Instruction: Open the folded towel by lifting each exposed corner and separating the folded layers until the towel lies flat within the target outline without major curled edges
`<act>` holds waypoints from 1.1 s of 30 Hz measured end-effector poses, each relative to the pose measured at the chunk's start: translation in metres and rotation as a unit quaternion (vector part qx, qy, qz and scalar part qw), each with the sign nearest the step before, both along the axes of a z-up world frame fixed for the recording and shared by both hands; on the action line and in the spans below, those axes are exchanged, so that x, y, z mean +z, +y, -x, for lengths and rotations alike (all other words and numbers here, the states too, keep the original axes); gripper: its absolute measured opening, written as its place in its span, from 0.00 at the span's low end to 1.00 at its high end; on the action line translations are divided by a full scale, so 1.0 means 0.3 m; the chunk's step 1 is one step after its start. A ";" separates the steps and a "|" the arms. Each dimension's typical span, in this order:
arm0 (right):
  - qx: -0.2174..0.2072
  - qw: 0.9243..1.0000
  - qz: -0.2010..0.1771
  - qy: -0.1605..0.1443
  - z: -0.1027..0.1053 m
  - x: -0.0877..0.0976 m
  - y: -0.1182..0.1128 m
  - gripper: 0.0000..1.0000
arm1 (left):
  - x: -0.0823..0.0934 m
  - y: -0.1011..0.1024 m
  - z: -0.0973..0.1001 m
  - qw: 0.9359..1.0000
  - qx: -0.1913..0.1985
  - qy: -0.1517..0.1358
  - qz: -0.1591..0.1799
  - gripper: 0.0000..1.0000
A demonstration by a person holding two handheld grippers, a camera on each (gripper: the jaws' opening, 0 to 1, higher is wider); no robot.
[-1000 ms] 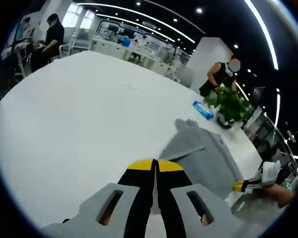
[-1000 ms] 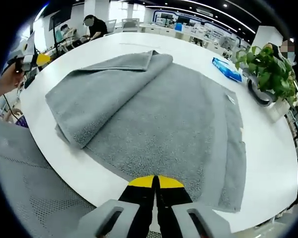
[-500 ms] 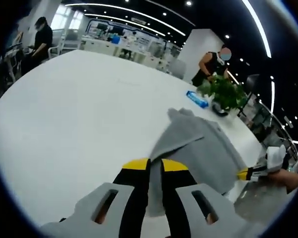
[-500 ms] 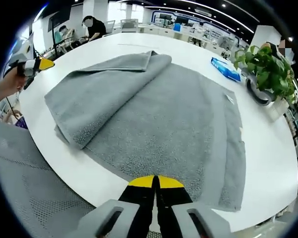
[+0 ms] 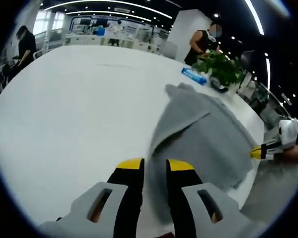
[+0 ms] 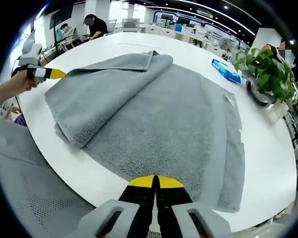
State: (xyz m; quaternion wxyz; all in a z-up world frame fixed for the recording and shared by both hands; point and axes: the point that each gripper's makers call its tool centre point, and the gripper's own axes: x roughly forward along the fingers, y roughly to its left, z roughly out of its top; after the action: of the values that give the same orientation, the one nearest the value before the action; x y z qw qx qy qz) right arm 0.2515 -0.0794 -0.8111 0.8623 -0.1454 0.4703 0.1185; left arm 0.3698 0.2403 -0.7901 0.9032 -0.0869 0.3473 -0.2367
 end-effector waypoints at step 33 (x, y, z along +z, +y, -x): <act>0.006 1.000 0.017 0.005 0.003 0.000 0.002 0.00 | 0.035 0.244 -0.024 0.995 0.103 0.014 0.001 0.01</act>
State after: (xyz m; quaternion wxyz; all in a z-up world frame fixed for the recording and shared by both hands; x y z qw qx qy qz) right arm 0.2508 -0.0787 -0.8111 0.8568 -0.1622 0.4753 0.1167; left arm 0.3769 0.3134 -0.7796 0.9177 -0.1265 0.3492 -0.1410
